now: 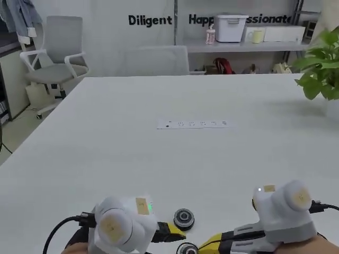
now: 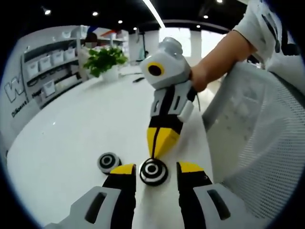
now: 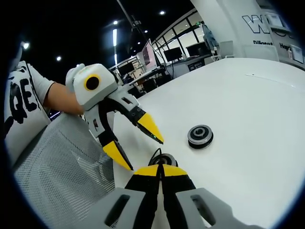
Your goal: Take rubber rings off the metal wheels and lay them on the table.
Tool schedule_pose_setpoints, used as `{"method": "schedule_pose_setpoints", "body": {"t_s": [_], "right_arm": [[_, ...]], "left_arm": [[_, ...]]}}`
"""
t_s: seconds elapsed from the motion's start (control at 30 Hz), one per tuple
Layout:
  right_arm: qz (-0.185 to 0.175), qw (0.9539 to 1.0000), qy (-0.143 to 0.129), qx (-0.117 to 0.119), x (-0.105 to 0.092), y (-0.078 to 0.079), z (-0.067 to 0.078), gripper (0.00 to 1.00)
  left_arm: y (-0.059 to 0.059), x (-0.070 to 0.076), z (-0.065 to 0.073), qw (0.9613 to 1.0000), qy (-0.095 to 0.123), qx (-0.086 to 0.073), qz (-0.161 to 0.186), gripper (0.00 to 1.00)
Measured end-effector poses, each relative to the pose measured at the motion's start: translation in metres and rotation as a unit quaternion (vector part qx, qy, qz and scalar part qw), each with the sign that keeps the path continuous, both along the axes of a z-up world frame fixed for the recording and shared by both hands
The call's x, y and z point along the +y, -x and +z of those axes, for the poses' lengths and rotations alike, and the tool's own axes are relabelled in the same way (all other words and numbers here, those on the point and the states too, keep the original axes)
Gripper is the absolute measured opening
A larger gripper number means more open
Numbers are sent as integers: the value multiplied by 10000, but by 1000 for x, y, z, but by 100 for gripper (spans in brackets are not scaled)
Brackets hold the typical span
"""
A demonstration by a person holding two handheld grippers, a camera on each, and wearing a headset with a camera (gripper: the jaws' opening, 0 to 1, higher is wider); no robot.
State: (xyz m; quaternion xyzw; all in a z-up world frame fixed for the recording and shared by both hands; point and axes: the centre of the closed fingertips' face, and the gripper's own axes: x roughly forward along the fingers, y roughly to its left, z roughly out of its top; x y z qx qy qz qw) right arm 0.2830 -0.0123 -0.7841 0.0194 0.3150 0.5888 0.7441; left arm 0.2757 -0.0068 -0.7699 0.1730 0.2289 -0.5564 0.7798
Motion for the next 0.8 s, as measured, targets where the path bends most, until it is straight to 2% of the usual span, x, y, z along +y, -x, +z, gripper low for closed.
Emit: {"method": "schedule_pose_setpoints", "body": {"t_s": [0.13,0.23,0.4,0.8], "right_arm": [[-11,10000,-18,-11,0,0,2,0],[-10,10000,-29,-19,0,-1,4,0],[-25,10000,-43,-40,0,-2,7,0],[-11,9999,-76,-90,0,-3,13,0]], "left_arm": [[0,5,7,10000,49,-36,73,37],[-1,11,9,9998,124,38,171,41],[-1,20,15,9995,178,14,278,45],[2,39,21,9985,267,-29,483,58]]}}
